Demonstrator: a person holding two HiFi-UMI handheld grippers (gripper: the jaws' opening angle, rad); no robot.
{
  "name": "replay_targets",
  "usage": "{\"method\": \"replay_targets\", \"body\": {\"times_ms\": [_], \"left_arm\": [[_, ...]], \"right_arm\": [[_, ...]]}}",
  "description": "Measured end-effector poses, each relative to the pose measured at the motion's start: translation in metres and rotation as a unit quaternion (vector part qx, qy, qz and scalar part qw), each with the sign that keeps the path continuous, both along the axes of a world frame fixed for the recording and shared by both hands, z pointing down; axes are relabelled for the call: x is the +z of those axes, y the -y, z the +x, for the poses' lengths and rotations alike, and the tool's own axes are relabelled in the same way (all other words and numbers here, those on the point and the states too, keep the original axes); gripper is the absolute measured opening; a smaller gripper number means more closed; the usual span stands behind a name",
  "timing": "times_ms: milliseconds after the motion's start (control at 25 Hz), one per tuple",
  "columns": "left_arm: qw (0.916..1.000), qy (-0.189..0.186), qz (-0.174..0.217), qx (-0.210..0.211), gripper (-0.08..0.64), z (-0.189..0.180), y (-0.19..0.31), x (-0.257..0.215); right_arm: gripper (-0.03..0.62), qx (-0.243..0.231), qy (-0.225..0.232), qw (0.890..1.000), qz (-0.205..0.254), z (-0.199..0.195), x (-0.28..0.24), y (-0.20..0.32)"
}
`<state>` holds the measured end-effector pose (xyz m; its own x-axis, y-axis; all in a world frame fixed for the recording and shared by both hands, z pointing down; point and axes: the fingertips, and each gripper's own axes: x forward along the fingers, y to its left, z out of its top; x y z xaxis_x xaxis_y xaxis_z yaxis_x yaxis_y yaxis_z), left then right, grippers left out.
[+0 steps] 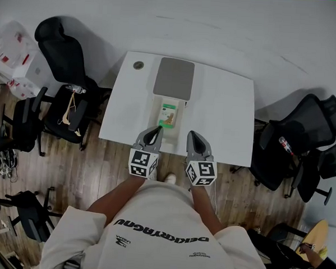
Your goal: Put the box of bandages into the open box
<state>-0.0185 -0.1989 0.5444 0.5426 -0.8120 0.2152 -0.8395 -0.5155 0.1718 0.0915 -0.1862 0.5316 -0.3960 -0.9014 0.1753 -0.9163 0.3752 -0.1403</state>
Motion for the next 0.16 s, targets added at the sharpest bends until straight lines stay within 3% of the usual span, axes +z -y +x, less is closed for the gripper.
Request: {"method": "replay_targets", "body": {"times_ms": [160], "left_arm": [[1.0000, -0.005, 0.006, 0.001, 0.006, 0.0098, 0.0039, -0.0009]], "right_arm": [[-0.003, -0.002, -0.003, 1.000, 0.007, 0.0063, -0.0016, 0.0066]]}}
